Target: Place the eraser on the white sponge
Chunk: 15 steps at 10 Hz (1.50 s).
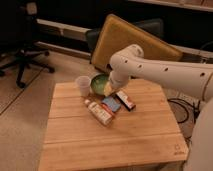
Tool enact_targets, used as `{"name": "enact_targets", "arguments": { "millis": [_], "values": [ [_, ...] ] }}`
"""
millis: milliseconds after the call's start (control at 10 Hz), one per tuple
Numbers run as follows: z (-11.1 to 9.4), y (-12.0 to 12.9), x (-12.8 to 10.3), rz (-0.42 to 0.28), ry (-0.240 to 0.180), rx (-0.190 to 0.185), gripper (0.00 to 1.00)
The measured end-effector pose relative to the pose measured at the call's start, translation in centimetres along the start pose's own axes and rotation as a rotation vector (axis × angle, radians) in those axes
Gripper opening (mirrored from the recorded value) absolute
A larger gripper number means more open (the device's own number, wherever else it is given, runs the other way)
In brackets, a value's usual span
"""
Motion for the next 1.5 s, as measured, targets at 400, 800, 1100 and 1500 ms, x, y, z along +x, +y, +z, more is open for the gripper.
{"name": "enact_targets", "arguments": {
  "millis": [400,800,1100,1500],
  "values": [
    [4.7,-4.0,1.8,0.041,0.074,0.066,0.65],
    [8.0,-9.7,2.5,0.094,0.099,0.114,0.65],
    [10.6,-11.2,3.0,0.113,0.106,0.099,0.65],
    [11.2,-11.5,3.5,0.117,0.117,0.093,0.65]
  ]
}}
